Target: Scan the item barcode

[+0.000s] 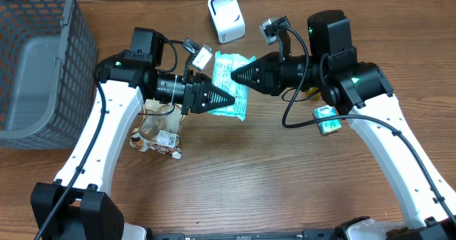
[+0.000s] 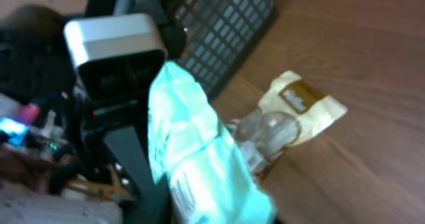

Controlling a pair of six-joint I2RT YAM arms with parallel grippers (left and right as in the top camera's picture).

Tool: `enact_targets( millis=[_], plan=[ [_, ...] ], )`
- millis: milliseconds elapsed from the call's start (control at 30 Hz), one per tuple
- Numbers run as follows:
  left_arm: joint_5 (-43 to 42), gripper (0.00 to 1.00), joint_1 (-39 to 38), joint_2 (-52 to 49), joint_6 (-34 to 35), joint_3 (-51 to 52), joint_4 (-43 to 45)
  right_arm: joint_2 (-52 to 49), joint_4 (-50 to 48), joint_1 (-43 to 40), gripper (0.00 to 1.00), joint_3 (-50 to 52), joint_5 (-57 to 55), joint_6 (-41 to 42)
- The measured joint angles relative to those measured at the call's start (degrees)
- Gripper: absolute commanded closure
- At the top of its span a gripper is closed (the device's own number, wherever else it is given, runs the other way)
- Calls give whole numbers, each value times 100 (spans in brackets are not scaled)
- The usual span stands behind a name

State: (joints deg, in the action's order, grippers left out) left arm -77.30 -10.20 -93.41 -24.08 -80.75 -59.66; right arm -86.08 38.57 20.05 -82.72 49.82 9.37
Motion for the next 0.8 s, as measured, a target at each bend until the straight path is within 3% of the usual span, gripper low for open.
enact_targets(
  millis=[167, 567, 800],
  plan=[
    [-81, 77, 20, 0, 9, 0, 48, 11, -195, 20, 96, 0, 79, -2],
    [-164, 74, 44, 0, 11, -2, 50, 11, -732, 42, 96, 2, 37, -17],
    [-175, 78, 44, 0, 11, -2, 52, 11, -772, 42, 96, 2, 39, 28]
  ],
)
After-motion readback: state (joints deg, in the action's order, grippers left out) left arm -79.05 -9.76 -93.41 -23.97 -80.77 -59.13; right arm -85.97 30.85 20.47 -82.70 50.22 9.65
